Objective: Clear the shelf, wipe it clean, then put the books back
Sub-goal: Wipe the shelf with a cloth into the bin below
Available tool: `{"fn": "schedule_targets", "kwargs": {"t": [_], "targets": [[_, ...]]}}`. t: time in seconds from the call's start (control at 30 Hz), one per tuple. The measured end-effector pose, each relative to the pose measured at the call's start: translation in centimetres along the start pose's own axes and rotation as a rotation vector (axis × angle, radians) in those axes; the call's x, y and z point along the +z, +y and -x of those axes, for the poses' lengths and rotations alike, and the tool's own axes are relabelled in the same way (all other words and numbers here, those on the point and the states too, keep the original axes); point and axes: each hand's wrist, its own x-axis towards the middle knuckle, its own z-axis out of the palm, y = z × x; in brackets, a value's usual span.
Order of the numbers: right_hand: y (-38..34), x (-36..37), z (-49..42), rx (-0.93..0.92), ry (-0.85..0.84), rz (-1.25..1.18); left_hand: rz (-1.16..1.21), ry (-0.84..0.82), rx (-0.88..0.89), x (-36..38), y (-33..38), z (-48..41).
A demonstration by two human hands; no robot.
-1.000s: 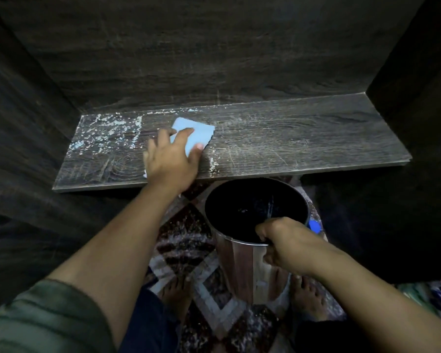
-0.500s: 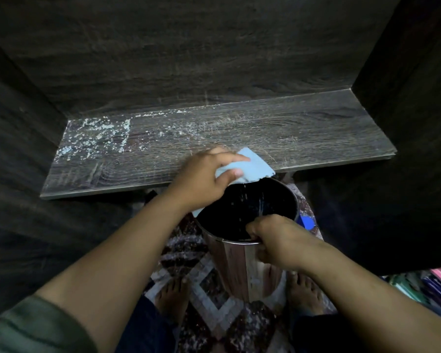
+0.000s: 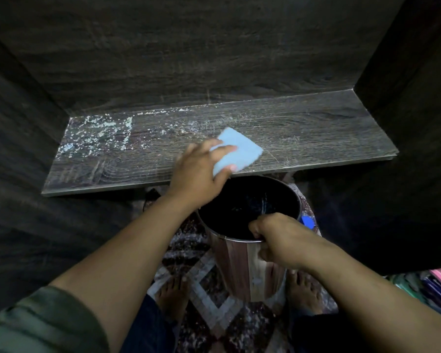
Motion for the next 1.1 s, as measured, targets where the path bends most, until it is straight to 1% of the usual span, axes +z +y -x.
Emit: {"fn": "schedule_targets", "kwargs": {"t": [0.07,0.1,0.13,0.17,0.2,0.27,0.3,0.33,0.37,0.43,0.5,0.6,0.63,0.67,0.73,0.77,0.8,0.87,0.93,1.0,1.03,1.1], "targets": [[0.0,-0.2,0.1,0.005,-0.005,0.004,0.177,-0.093,0.154,-0.3,0.5,0.0],[0.0,-0.3,0.1,0.007,-0.008,0.009,0.277,-0.132,0.196,-0.5,0.7,0.0],[0.0,-0.4,0.1,0.007,-0.009,0.015,0.365,-0.147,0.203,-0.7,0.7,-0.1],[0.0,-0.4,0.2,0.006,-0.008,0.019,0.413,-0.123,0.189,-0.9,0.6,-0.2],[0.0,-0.5,0.3,0.008,-0.008,0.024,0.415,-0.056,0.170,-0.9,0.3,-0.1],[-0.1,-0.5,0.3,0.014,-0.015,0.027,0.334,0.139,0.122,-0.7,-0.4,-0.1],[-0.1,-0.5,0.3,0.018,-0.018,0.025,0.286,0.207,0.078,-0.6,-0.7,0.0],[-0.1,-0.5,0.2,0.020,-0.018,0.024,0.240,0.228,0.025,-0.5,-0.8,0.0],[-0.2,-0.5,0.2,0.021,-0.018,0.024,0.182,0.201,-0.032,-0.5,-0.9,0.1],[-0.2,-0.5,0.2,0.019,-0.018,0.035,0.017,0.084,-0.109,0.0,-0.6,0.3],[-0.2,-0.5,0.2,0.022,-0.020,0.043,-0.064,0.028,-0.094,0.4,-0.1,0.7],[-0.4,-0.5,0.2,0.026,-0.019,0.048,-0.047,0.025,0.004,0.5,0.6,0.9],[-0.4,-0.5,0.1,0.028,-0.020,0.048,0.037,0.008,0.050,0.4,0.6,0.9],[-0.4,-0.6,0.1,0.029,-0.019,0.044,0.185,-0.020,0.078,0.2,0.7,0.9],[-0.4,-0.6,0.0,0.028,-0.020,0.039,0.510,-0.042,0.065,-0.4,0.9,0.9],[-0.4,-0.5,0.0,0.026,-0.019,0.041,0.596,-0.008,0.036,-0.8,0.9,0.8],[-0.4,-0.5,-0.1,0.024,-0.020,0.045,0.616,0.033,0.015,-1.1,0.8,0.8],[-0.5,-0.5,-0.2,0.028,-0.022,0.049,0.523,0.064,0.023,-1.6,-0.1,1.0],[-0.5,-0.6,-0.3,0.031,-0.022,0.050,0.337,0.016,0.078,-1.8,-1.2,1.4],[-0.5,-0.5,-0.4,0.022,-0.021,0.055,0.227,-0.024,0.127,-1.9,-1.6,1.8],[-0.6,-0.5,-0.5,0.018,-0.024,0.056,0.204,0.007,0.140,-1.9,-1.6,1.9],[-0.6,-0.4,-0.7,0.016,-0.034,0.049,0.158,0.143,0.155,-2.2,-1.5,2.1]]}}
